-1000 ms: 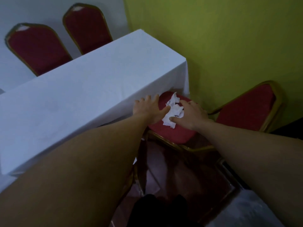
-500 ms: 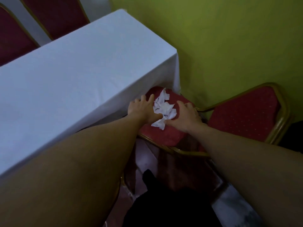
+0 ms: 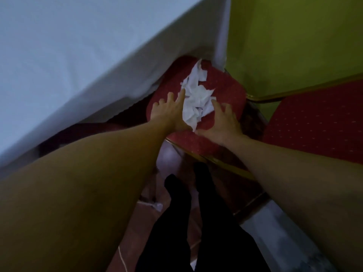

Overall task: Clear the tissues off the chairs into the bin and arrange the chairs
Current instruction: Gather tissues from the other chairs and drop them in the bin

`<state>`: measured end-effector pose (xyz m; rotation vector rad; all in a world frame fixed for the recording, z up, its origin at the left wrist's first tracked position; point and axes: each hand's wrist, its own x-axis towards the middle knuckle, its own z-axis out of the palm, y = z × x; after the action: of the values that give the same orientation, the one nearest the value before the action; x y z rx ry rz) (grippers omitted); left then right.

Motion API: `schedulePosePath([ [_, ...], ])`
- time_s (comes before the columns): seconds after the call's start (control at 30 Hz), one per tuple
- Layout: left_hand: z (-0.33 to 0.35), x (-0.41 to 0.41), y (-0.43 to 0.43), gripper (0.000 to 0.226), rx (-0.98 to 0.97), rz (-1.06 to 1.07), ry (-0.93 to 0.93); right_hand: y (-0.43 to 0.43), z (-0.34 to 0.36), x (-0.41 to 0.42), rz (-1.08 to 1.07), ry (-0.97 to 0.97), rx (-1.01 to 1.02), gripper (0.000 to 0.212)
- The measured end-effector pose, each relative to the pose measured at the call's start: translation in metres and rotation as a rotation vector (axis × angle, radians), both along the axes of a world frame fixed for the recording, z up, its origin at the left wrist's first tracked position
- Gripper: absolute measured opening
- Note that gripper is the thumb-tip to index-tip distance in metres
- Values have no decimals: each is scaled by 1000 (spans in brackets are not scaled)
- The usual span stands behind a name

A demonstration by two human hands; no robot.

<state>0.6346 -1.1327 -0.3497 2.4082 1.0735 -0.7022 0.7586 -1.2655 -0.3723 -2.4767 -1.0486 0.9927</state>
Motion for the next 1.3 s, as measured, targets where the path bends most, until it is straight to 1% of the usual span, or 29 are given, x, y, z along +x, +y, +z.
schedulePosePath([
  [0.07,-34,3,5,126,-49,27,37,7,-33,12,30,-3,-37,112],
  [0.17,-84,10,14,130,-80,46,72,26,-82,34,79,-19,-33,113],
  [0.3,-147,28,23,141,-90,108,15,66,-132,58,203,-46,-48,133],
  [0.37,-174,37,26,144,-75,128,-32,87,-150,68,303,-86,-19,137],
  [0.47,-202,45,30,136,-59,127,-78,119,-167,81,444,-182,-6,138],
  [0.5,-207,45,31,132,-22,104,-75,130,-172,84,492,-195,-18,137],
  [0.57,-215,44,33,125,85,48,-67,147,-178,86,584,-184,-81,130],
  [0.63,-216,41,38,116,120,27,-90,154,-181,84,675,-181,-184,125],
  [0.67,-216,40,42,108,97,25,-109,154,-180,82,690,-167,-207,120],
  [0.7,-212,40,45,100,57,42,-129,152,-179,78,684,-143,-190,110],
  [0.73,-215,40,48,94,7,76,-153,148,-175,72,682,-129,-143,99],
  [0.77,-216,39,48,88,-45,120,-166,141,-175,64,695,-124,-105,92],
  [0.8,-218,39,48,80,-101,169,-197,133,-178,56,710,-126,-80,91],
  [0.83,-220,38,47,71,-144,214,-214,125,-182,48,706,-109,-67,94],
  [0.9,-223,34,38,55,-174,258,-214,107,-191,35,608,-38,-72,101],
  [0.93,-224,33,32,51,-176,263,-211,98,-199,31,548,-8,-78,97],
  [0.97,-225,31,26,50,-168,261,-212,92,-203,28,506,15,-81,86],
  [1.0,-225,28,21,52,-160,264,-231,87,-206,24,489,6,-71,69],
  [1.03,-224,25,15,56,-153,274,-243,84,-209,22,489,-20,-49,53],
  [1.07,-224,23,12,60,-152,277,-252,82,-207,18,496,-35,-36,42],
  [1.1,-222,19,9,63,-155,286,-258,82,-207,13,498,-31,-26,39],
  [1.17,-220,8,7,65,-176,304,-256,82,-203,4,520,-22,-9,44],
  [1.2,-219,2,7,66,-182,318,-257,83,-202,0,538,-26,2,40],
  [1.27,-216,-11,7,69,-191,337,-253,87,-199,-10,561,-40,34,24],
  [1.3,-215,-19,8,70,-188,348,-255,90,-197,-17,570,-40,35,19],
])
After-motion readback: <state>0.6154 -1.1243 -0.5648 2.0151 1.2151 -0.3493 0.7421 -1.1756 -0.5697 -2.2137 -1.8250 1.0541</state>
